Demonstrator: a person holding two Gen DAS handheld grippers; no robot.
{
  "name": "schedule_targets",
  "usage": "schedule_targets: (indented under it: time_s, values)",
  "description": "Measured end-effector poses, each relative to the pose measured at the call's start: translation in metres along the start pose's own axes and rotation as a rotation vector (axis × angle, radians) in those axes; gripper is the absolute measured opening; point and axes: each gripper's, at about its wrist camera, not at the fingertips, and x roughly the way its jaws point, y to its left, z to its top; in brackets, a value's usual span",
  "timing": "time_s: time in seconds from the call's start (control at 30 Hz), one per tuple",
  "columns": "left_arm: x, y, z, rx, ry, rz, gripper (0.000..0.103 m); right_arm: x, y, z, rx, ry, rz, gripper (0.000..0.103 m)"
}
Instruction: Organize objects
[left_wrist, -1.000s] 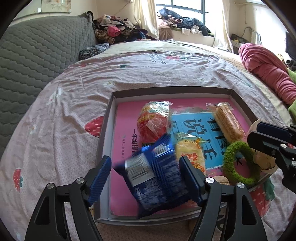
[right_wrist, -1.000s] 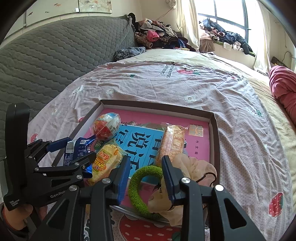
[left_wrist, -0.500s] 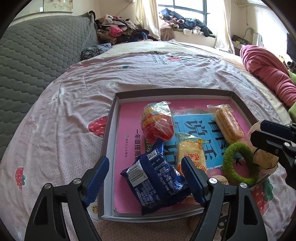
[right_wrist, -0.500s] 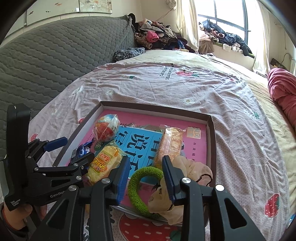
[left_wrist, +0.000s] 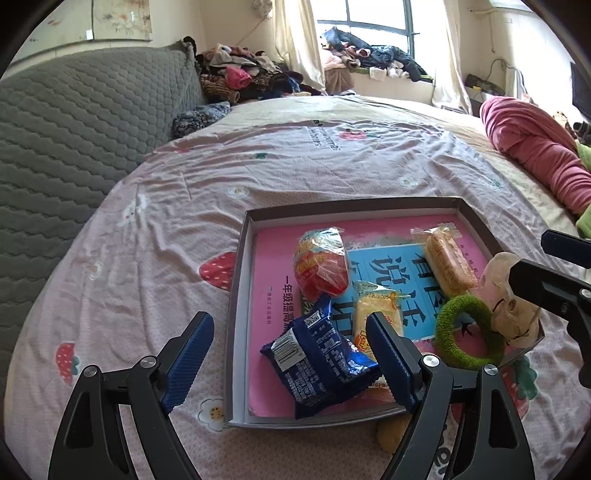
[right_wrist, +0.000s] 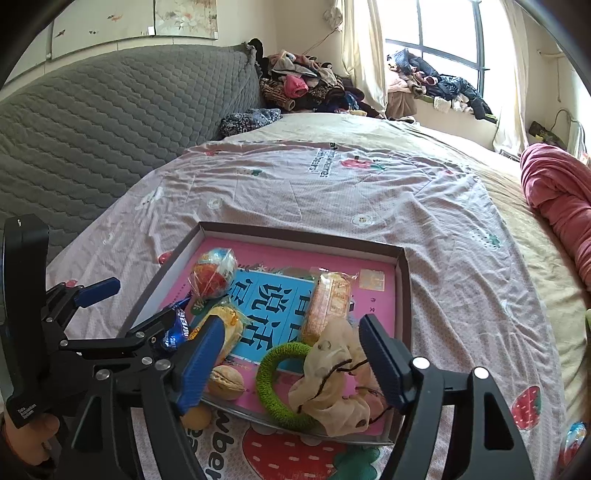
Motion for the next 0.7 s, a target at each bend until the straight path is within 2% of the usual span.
schedule_targets:
  time_s: [0.43,0.7]
  values:
    - [-0.037,0.000,0.004,-0.002,-0.035,-0.001,0.086,-0.035,0.005,0.005,0.009,-0.015,-0.008,0.086]
    - [-0.059,0.000,0.005,-0.011,-0.062,-0.004,0.086,-0.055,0.012,0.008,-0.005,-0.027,-0.013,0.086]
